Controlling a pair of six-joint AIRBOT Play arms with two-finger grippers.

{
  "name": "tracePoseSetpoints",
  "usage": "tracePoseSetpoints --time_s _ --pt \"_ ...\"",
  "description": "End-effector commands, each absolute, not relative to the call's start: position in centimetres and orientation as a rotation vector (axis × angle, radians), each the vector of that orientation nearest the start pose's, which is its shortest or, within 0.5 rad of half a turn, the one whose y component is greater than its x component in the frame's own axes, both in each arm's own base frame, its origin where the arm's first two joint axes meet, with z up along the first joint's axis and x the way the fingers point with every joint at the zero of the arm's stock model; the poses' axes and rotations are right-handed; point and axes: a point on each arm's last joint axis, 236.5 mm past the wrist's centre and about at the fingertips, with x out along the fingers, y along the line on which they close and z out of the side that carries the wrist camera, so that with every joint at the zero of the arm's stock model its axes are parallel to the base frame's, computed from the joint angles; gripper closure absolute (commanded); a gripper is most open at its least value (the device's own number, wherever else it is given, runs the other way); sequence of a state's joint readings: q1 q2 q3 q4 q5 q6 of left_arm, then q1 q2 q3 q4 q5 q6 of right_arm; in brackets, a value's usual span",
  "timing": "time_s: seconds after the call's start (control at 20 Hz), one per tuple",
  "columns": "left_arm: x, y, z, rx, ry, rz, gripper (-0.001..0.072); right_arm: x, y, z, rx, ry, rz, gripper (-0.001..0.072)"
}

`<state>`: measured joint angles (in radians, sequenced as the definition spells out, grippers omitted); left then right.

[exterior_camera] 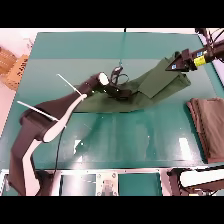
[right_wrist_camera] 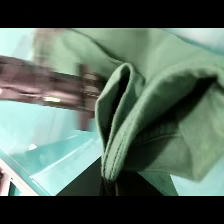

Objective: Fold the shirts.

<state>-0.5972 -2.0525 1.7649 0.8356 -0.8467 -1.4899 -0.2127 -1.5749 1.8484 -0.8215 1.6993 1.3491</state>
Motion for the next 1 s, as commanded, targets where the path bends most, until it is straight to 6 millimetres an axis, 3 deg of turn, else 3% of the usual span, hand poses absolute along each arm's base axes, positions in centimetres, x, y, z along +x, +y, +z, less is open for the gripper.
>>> tracePoseSetpoints --time_s 0.0,0.15,0.25,0.35,0.5,0.6,0.7,0.8,0.9,0.95 --pt "42.1 -46.2 -8.9 -0.435 1.253 -0.784 0.0687 41.1 9.6 17.7 0.356 1.2 0.665 0.0693" --pt "42.2 -45.5 -6.7 -0.377 1.256 -0.867 0.0687 41.1 10.3 17.2 0.346 1.216 0.671 0.0693" --pt "42.7 -43.0 -3.7 -0.327 1.296 -0.937 0.0687 41.0 10.8 17.2 0.352 1.223 0.673 0.0693" --pt "44.2 -38.9 -0.3 -0.267 1.315 -0.967 0.0687 41.0 11.6 17.4 0.385 1.235 0.661 0.0693" --pt "46.2 -30.8 4.1 -0.287 1.331 -0.909 0.0687 41.5 15.7 17.9 0.396 1.207 0.692 0.0692" --pt "47.7 -24.8 6.6 -0.303 1.301 -0.821 0.0687 42.2 20.4 18.2 0.385 1.152 0.739 0.0693" --pt "48.4 -19.8 9.1 -0.329 1.266 -0.757 0.0687 42.6 26.3 17.4 0.386 1.12 0.79 0.0692" --pt "48.8 -15.4 11.0 -0.361 1.233 -0.698 0.0687 42.9 33.3 15.1 0.397 1.096 0.842 0.0692" --pt "48.9 -11.9 12.0 -0.392 1.214 -0.643 0.0687 42.8 40.9 11.3 0.41 1.062 0.882 0.0691" --pt "49.1 -10.3 12.2 -0.408 1.206 -0.619 0.0687 42.8 45.0 8.9 0.426 1.026 0.887 0.0623"
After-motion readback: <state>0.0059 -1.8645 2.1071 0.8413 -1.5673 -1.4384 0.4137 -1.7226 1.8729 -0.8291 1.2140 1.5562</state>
